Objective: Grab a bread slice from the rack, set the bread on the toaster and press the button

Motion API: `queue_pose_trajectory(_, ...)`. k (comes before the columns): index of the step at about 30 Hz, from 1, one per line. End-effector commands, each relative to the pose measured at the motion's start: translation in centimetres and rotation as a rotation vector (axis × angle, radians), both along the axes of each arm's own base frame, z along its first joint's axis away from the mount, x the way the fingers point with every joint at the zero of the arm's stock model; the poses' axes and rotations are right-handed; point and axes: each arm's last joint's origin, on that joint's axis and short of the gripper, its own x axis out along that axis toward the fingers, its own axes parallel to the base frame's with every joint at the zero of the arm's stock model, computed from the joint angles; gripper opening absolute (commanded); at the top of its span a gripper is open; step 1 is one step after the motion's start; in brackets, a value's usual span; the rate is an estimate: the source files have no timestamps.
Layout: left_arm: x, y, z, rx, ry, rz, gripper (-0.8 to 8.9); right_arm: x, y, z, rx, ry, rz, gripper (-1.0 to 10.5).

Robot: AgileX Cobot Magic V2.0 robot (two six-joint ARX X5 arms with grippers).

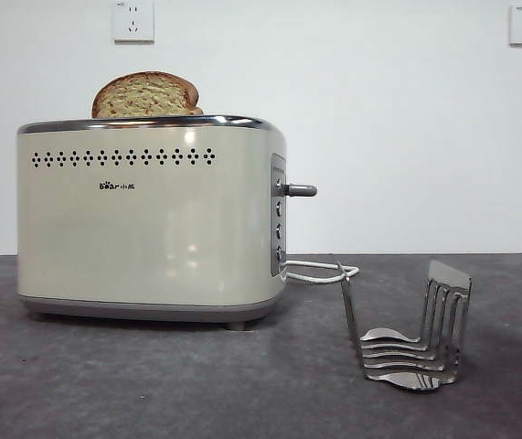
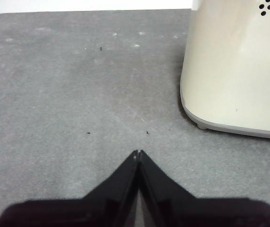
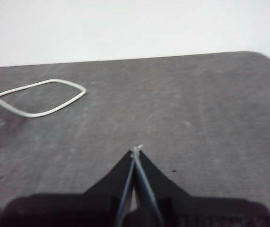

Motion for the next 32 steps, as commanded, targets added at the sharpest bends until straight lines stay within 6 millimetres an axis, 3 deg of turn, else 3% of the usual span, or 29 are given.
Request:
queue_pose_trajectory(1, 0.0, 0.0, -0.3, 0.005, 0.006, -0.003, -0.03, 0.0, 0.0, -0.6, -0.001, 0.002, 0.023, 0.0)
queue_pose_trajectory(6, 0.0, 0.0, -0.3, 0.005, 0.005, -0.003, -0.03, 0.2, 0.1, -2.1, 0.0, 0.043, 0.026, 0.0)
queue_pose_trajectory(32, 0.0, 0.0, -0.3, 0.005, 0.006, -0.003, -0.03, 0.2, 0.0, -2.1, -0.063, 0.042, 0.032, 0.0)
